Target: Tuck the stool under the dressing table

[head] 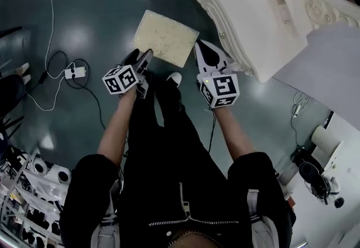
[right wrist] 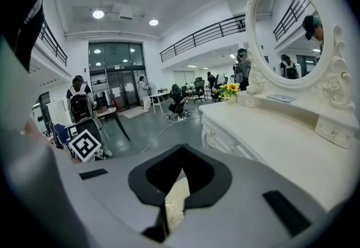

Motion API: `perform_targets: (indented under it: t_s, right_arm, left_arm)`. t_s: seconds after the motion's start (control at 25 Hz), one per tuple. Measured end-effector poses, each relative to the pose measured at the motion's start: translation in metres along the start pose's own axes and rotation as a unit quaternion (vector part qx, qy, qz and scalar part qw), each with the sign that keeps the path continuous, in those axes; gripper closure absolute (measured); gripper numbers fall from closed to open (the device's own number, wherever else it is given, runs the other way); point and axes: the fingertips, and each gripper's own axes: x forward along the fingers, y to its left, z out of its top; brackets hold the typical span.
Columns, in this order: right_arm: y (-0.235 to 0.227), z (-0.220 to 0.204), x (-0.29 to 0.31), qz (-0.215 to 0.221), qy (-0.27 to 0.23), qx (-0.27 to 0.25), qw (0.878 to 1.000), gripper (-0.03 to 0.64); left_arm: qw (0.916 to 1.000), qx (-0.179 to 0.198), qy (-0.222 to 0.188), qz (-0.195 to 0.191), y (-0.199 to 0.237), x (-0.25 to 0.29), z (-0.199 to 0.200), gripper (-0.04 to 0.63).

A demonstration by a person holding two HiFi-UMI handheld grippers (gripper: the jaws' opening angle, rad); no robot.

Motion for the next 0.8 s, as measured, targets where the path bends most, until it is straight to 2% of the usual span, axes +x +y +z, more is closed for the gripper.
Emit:
perform_targets:
  t_s: [0.12, 0.32, 0.52, 0.8]
  right_arm:
    - [0.002, -0.026, 0.007, -0.002, 0.018, 0.005, 1.000, 0.611]
    - [0.005, -0.060, 0.023, -0.006, 0.035, 0.036, 0.999, 0.610]
    - [0.006, -0.090, 0.037, -0.006, 0.052, 0.058, 0.997, 0.609]
    - [0.008, -0.133, 0.055, -0.014, 0.074, 0.080, 0.994, 0.610]
  left_arm:
    - [0.9988, -0.042, 0.017, 0.018, 0.039, 0.014, -0.041, 0.295]
    - [0.9948, -0.085, 0.032, 0.045, 0.087, 0.031, -0.086, 0.290]
    - [0.9798, -0.186, 0.029, 0.069, 0.130, 0.061, -0.120, 0.270]
    - [0.9657, -0.243, 0.043, 0.079, 0.180, 0.101, -0.161, 0.262]
